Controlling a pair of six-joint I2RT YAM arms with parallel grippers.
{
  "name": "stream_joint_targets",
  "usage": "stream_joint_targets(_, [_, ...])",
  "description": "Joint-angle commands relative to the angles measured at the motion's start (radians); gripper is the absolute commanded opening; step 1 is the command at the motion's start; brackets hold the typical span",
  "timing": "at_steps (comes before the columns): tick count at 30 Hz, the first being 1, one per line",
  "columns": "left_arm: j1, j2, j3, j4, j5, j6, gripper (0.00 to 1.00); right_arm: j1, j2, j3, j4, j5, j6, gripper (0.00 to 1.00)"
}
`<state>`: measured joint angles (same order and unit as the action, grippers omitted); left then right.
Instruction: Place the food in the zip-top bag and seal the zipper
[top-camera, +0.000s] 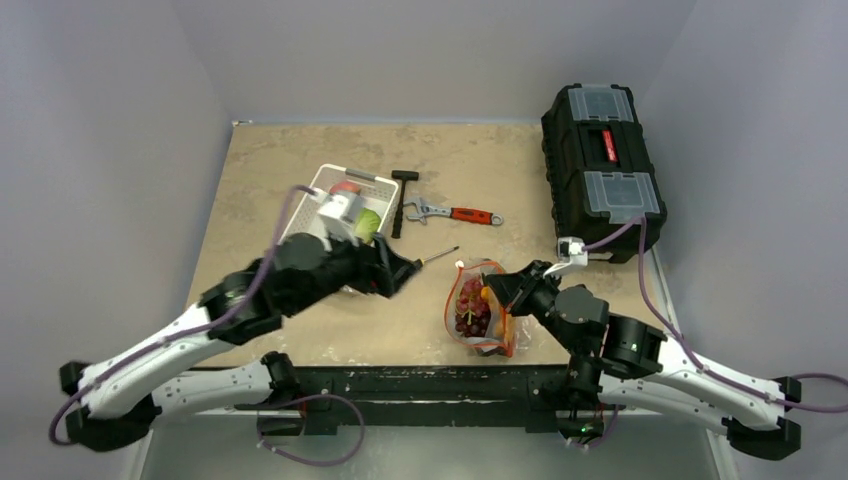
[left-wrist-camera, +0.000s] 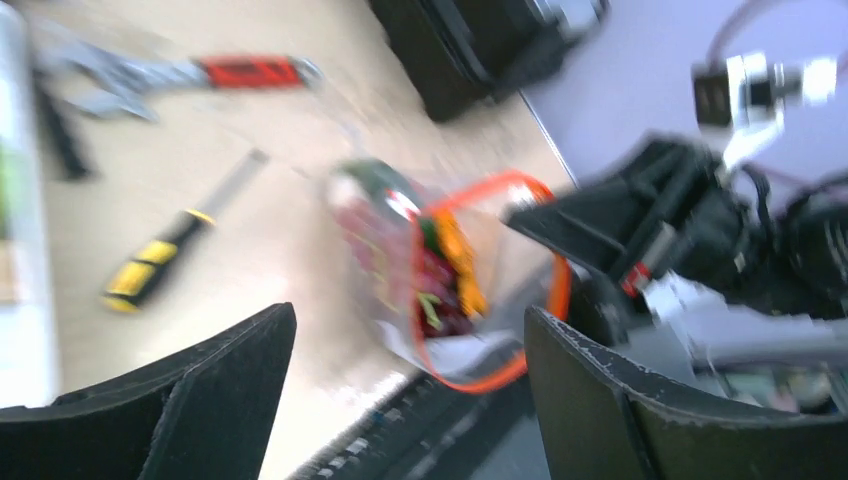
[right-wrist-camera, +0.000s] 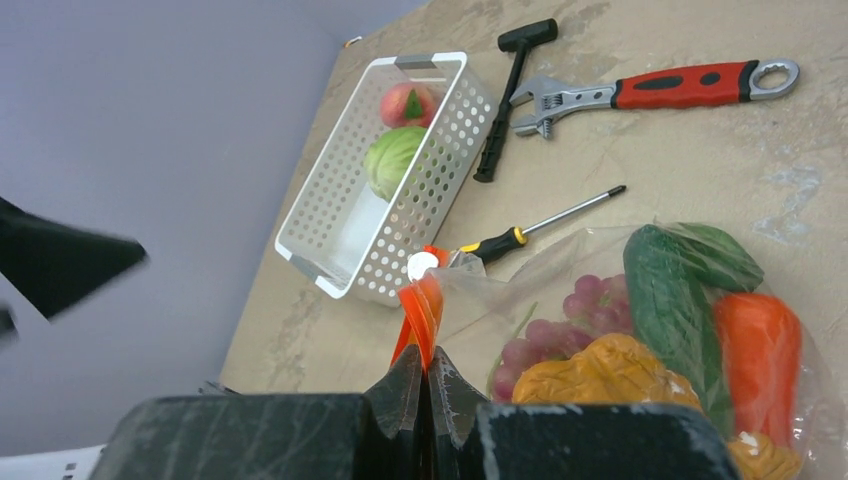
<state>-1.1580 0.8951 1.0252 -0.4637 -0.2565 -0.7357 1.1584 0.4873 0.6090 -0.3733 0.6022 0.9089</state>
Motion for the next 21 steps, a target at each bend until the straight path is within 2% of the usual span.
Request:
stream_joint_targets(1, [0.267, -0.116, 0.103, -0.266, 0.097, 0.268, 0.85, 0.001, 0.020, 0.058, 0.060, -0.009, -0.079, 0.00])
stream_joint_targets(3, [0.352, -0.109, 0.132, -0.352, 0.018, 0.357, 0.88, 0.001, 0.024, 0.060, 0.067, -0.007, -0.083, 0.00])
stream_joint_targets(5, [0.428, -0.088, 0.132, -0.361, -0.052, 0.436, 0.91, 0.001, 0.027, 0.052, 0.086, -0.016, -0.081, 0.00])
stream_joint_targets(9, [0.590, 0.003, 0.163, -0.343, -0.042, 0.487, 0.91, 0.001, 0.036, 0.058, 0.089, -0.021, -0.088, 0.00])
stream_joint_targets(13, [0.728, 0.172, 0.245, -0.361, 0.020, 0.381, 0.91, 0.001, 0.034, 0.065, 0.075, -0.016, -0.089, 0.00])
stream_joint_targets(15, [0.760, 0.238, 0.254, -0.342, 0.091, 0.318, 0.87, 0.002, 0.031, 0.063, 0.079, -0.017, -0.086, 0.00])
stream_joint_targets(18, [0.774, 0.296, 0.182, -0.245, 0.178, 0.246, 0.84, 0.001, 0.031, 0.071, 0.079, -0.018, -0.092, 0.00])
stream_joint_targets(21, [0.811, 0.330, 0.091, -0.162, 0.237, 0.156, 0.75, 0.001, 0.032, 0.083, 0.061, -0.016, -0.090, 0.00])
